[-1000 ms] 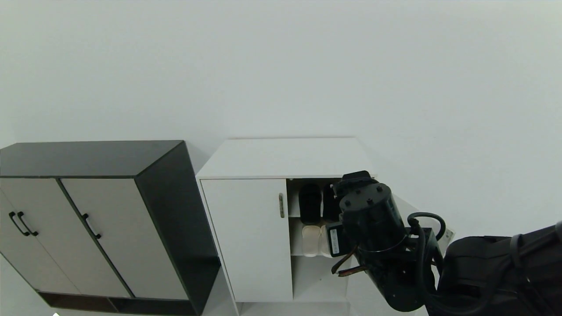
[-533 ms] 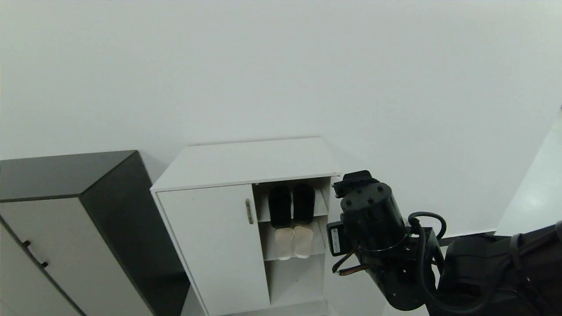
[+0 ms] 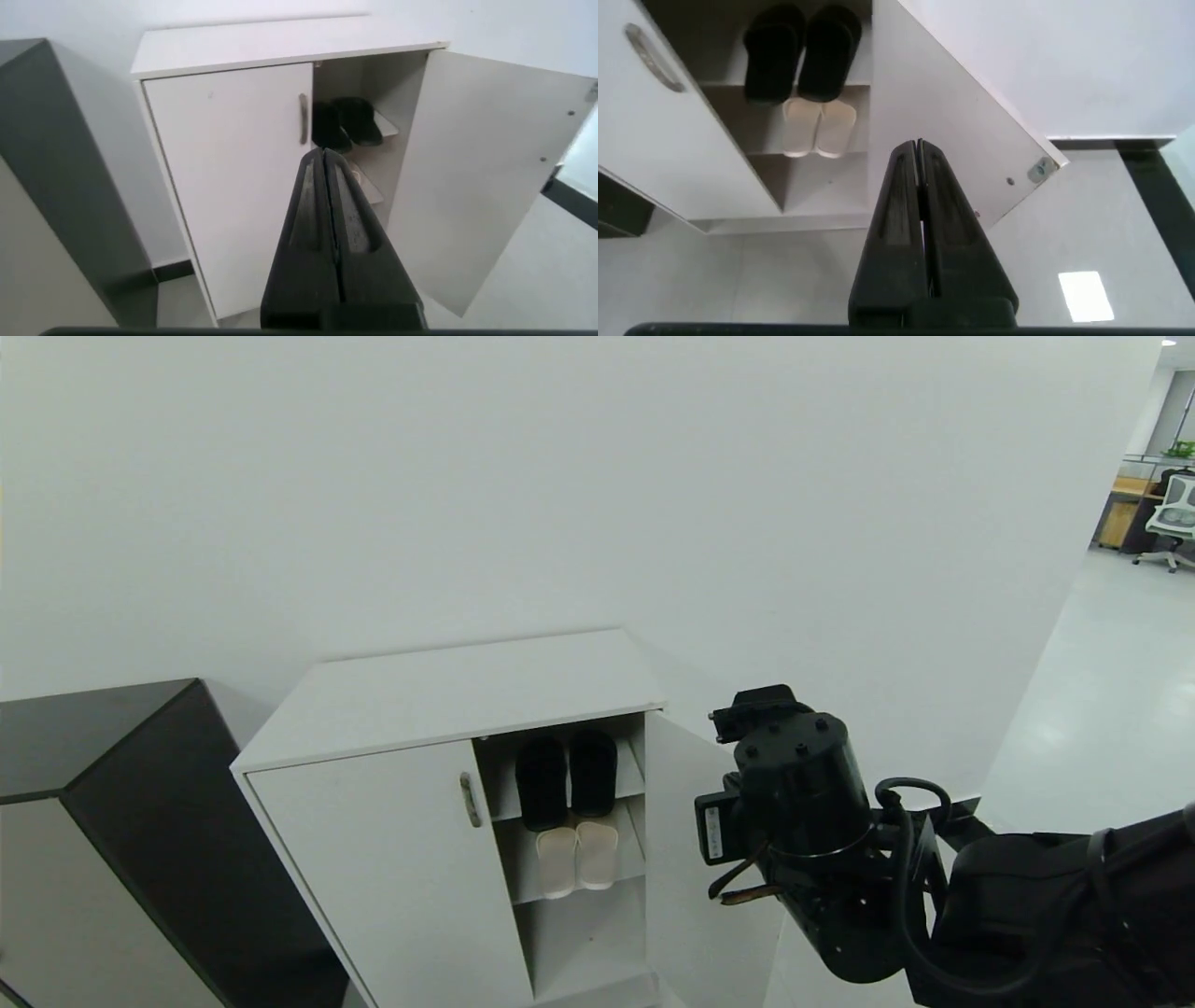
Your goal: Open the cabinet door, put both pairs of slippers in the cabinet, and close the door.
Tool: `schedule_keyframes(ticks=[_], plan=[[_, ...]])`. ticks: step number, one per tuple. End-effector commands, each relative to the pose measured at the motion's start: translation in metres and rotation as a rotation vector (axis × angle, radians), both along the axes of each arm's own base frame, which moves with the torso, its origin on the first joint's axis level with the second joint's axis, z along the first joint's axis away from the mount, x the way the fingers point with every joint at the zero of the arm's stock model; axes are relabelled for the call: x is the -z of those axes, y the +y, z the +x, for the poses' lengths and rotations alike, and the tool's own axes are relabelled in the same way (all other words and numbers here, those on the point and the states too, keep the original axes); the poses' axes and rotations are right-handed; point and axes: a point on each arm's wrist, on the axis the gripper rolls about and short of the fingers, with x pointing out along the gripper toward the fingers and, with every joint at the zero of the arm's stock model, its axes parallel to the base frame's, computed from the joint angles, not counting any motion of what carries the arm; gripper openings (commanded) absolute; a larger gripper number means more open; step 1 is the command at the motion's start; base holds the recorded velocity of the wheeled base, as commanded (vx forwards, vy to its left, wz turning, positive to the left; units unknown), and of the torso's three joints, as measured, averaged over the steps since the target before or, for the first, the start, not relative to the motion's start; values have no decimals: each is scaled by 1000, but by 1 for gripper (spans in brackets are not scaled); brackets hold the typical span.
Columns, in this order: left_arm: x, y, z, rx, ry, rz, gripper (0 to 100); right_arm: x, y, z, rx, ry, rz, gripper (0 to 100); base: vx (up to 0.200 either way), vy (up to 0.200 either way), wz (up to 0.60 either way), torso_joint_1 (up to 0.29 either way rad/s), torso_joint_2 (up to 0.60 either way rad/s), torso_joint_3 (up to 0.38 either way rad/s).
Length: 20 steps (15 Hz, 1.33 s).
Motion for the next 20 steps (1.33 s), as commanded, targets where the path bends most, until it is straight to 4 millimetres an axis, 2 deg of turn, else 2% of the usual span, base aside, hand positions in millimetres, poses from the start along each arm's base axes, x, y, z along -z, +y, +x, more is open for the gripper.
schedule_keyframes(ticks=[1, 5, 6, 9, 10, 12, 16, 20], plan=[[0, 0, 0, 1, 1, 1, 0, -1, -1, 2, 7, -2, 1, 0, -200, 0, 0, 2, 2, 2], [0, 0, 0, 1, 1, -1, 0, 0, -1, 3, 9, -2, 3, 0, -200, 0, 0, 5, 4, -1], [0, 0, 0, 1, 1, -1, 0, -6, -4, 11, 27, -11, 17, 0, 0, 0, 0, 0, 0, 0], [0, 0, 0, 1, 1, -1, 0, -21, -22, 53, 107, -8, 37, 0, 0, 0, 0, 0, 0, 0], [0, 0, 0, 1, 1, -1, 0, -28, -33, 73, 96, 16, 58, 0, 0, 0, 0, 0, 0, 0], [0, 0, 0, 1, 1, -1, 0, -29, -42, 103, 117, 11, 87, 0, 0, 0, 0, 0, 0, 0], [0, 0, 0, 1, 1, -1, 0, -3, -48, 152, 154, 35, 97, 0, 0, 0, 0, 0, 0, 0], [0, 0, 0, 1, 1, -1, 0, 28, -48, 186, 191, 58, 82, 0, 0, 0, 0, 0, 0, 0]])
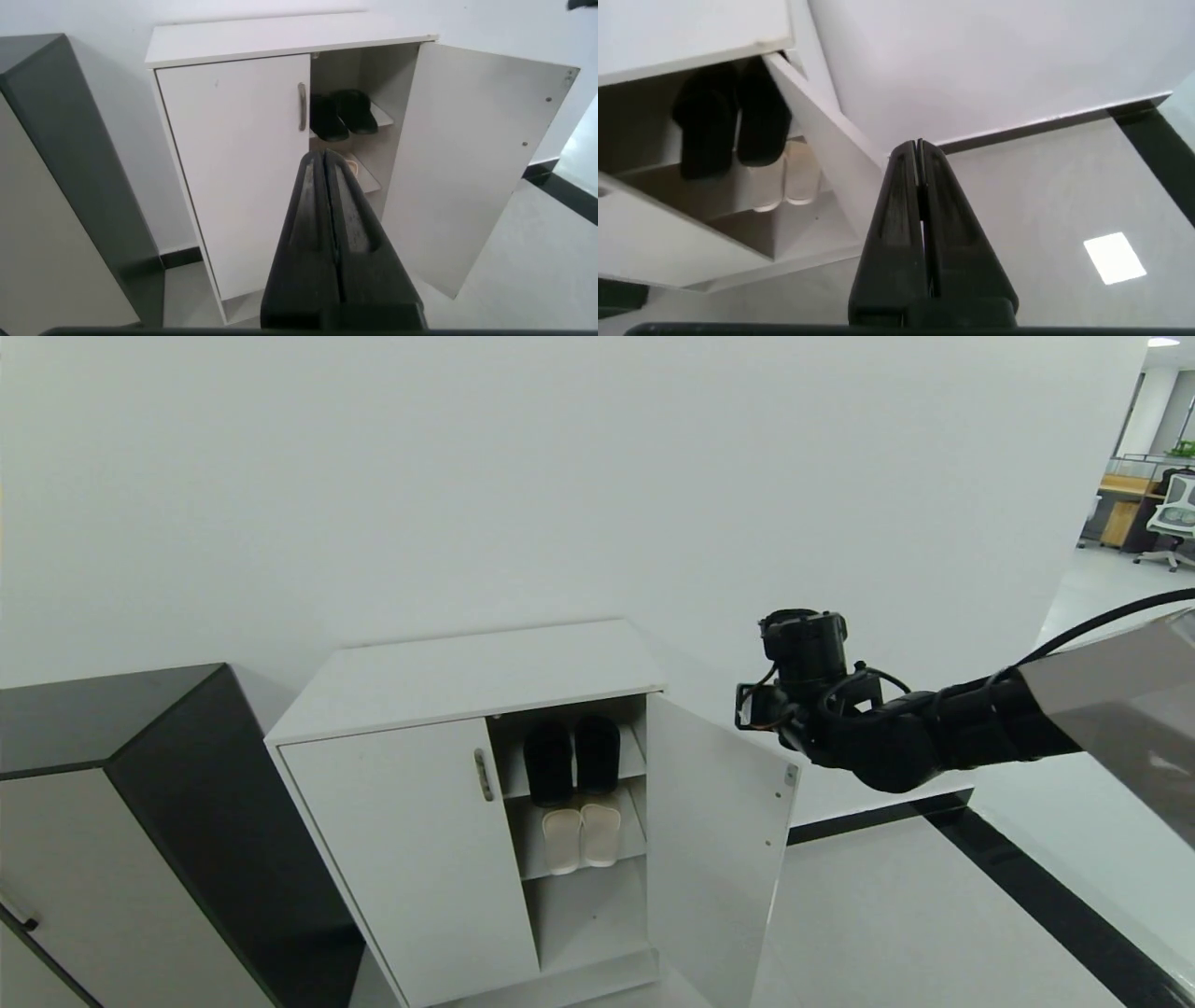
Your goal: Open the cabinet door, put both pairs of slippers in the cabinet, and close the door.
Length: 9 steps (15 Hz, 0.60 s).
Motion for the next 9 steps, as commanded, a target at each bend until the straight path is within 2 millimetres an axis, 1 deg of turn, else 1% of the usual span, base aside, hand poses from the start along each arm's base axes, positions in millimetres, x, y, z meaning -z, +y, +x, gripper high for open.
schedule_keyframes(ticks=[1, 2, 4, 9], plan=[[0, 0, 0, 0, 0, 0, 0, 32, 1, 23, 22, 38, -21, 0, 0, 0, 0, 0, 0, 0], [0, 0, 0, 0, 0, 0, 0, 33, 1, 26, 26, 35, -20, 0, 0, 0, 0, 0, 0, 0], [0, 0, 0, 0, 0, 0, 0, 42, -2, 39, 45, 35, -20, 0, 0, 0, 0, 0, 0, 0], [0, 0, 0, 0, 0, 0, 0, 56, -2, 44, 48, 60, -32, 0, 0, 0, 0, 0, 0, 0]])
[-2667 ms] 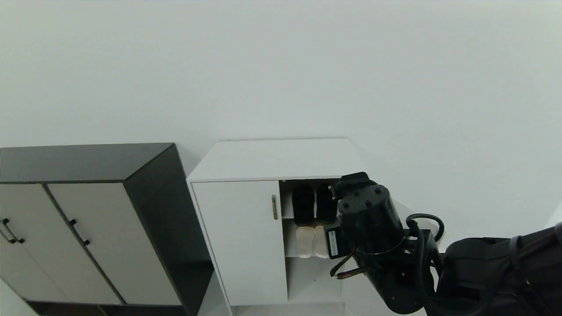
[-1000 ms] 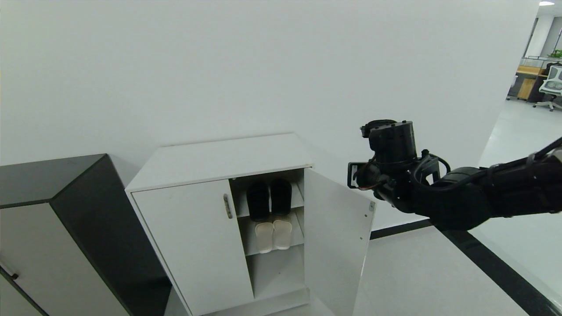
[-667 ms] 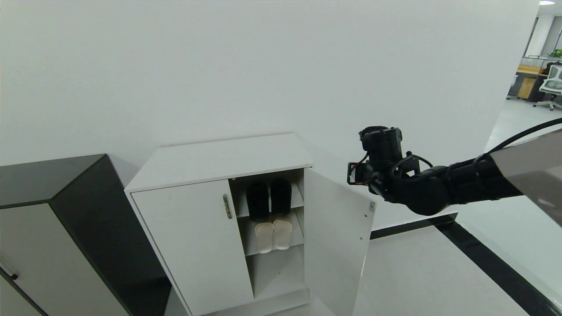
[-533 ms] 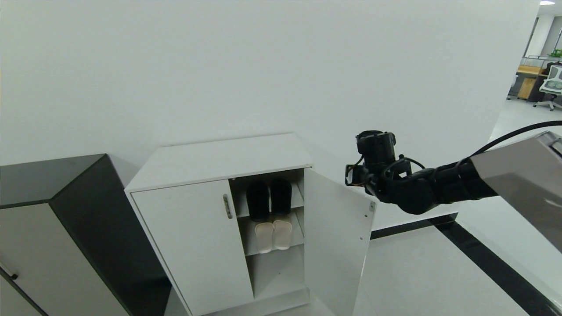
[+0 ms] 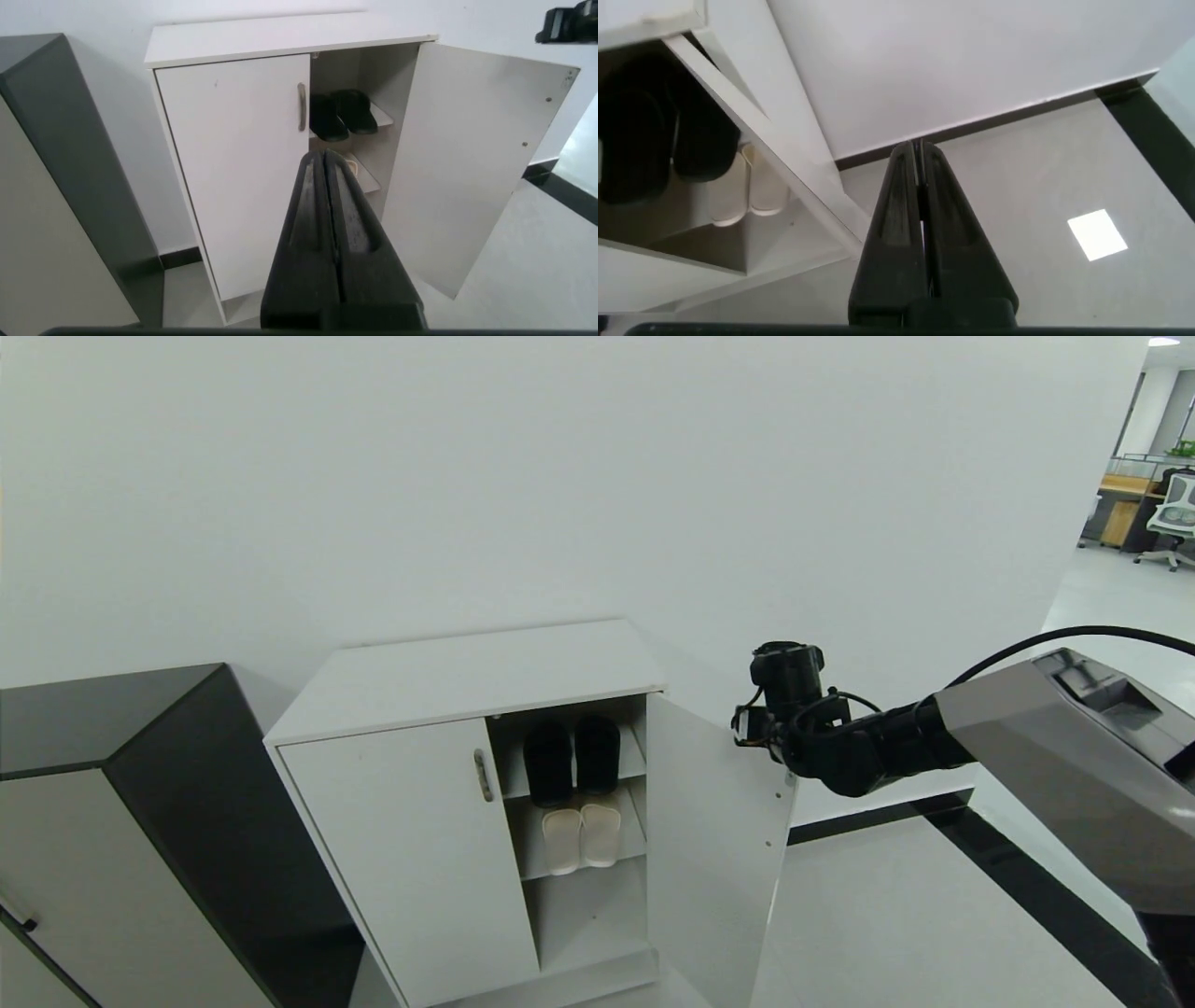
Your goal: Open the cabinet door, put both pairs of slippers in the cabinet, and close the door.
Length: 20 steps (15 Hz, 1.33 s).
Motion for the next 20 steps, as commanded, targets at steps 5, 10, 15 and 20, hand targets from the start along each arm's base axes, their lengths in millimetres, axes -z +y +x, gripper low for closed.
schedule_keyframes(ticks=[5, 10, 15, 20], plan=[[0, 0, 0, 0, 0, 0, 0, 9, 6, -10, -21, 45, -24, 0, 0, 0, 0, 0, 0, 0], [0, 0, 0, 0, 0, 0, 0, -8, 36, -62, -130, 62, -24, 0, 0, 0, 0, 0, 0, 0], [0, 0, 0, 0, 0, 0, 0, -21, 53, -102, -221, 24, -51, 0, 0, 0, 0, 0, 0, 0], [0, 0, 0, 0, 0, 0, 0, -7, 50, -113, -255, 4, -91, 0, 0, 0, 0, 0, 0, 0]])
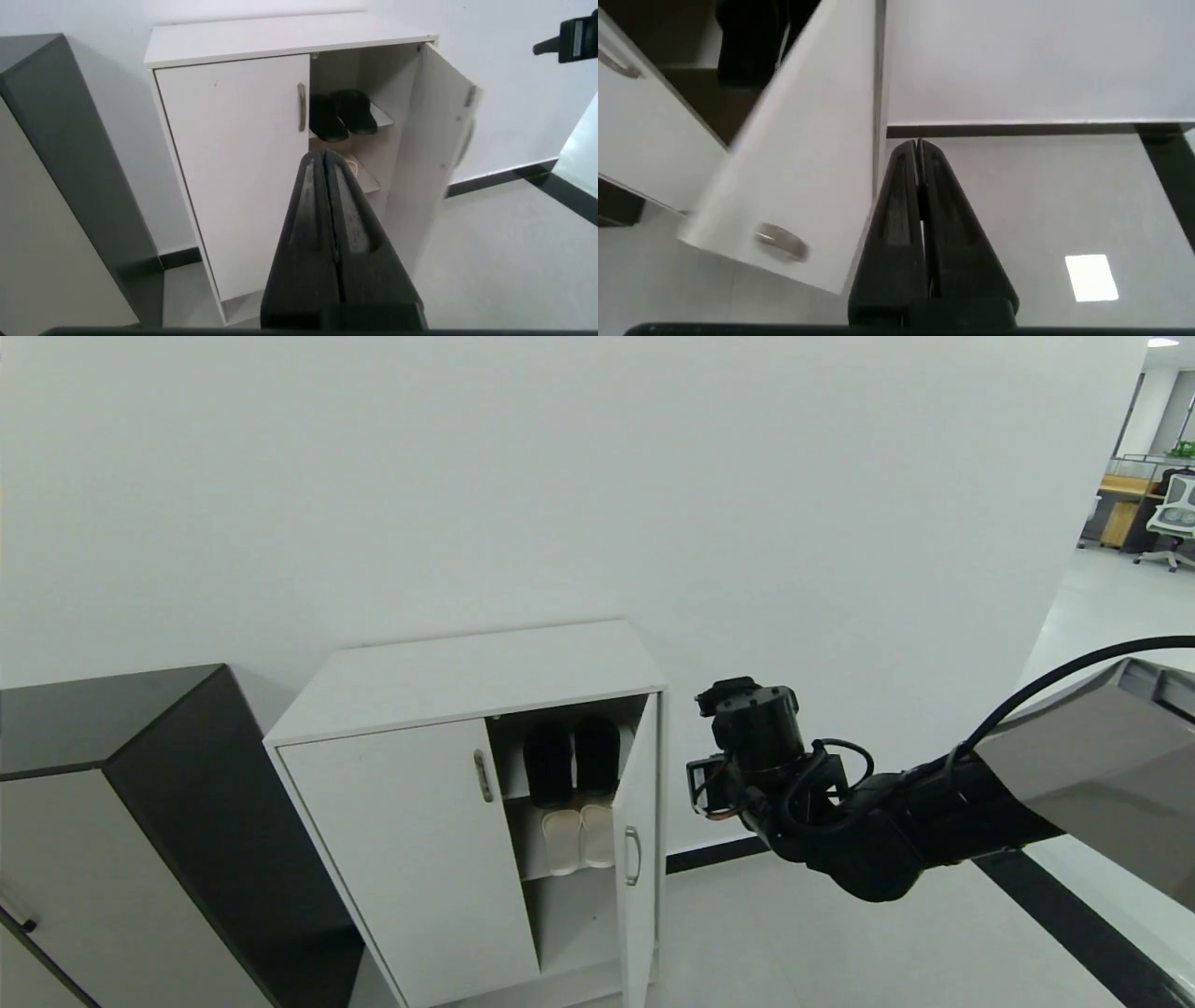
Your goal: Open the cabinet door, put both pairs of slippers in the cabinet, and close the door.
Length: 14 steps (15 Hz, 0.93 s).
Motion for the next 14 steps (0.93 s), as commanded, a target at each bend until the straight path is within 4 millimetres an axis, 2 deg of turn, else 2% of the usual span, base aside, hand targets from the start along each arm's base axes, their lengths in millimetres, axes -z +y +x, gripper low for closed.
schedule_keyframes(ticks=[1, 6, 11, 14], plan=[[0, 0, 0, 0, 0, 0, 0, 4, -1, -5, -9, 11, -10, 0, 0, 0, 600, 7, 2, 7], [0, 0, 0, 0, 0, 0, 0, 11, 0, -8, -17, 14, -10, 0, 0, 0, 600, 4, 6, 2], [0, 0, 0, 0, 0, 0, 0, 30, -9, -15, -66, -6, 23, 0, 0, 0, 0, 0, 0, 0], [0, 0, 0, 1, 0, 1, 0, 49, -29, -36, -296, 7, 103, 0, 0, 0, 0, 0, 0, 0]])
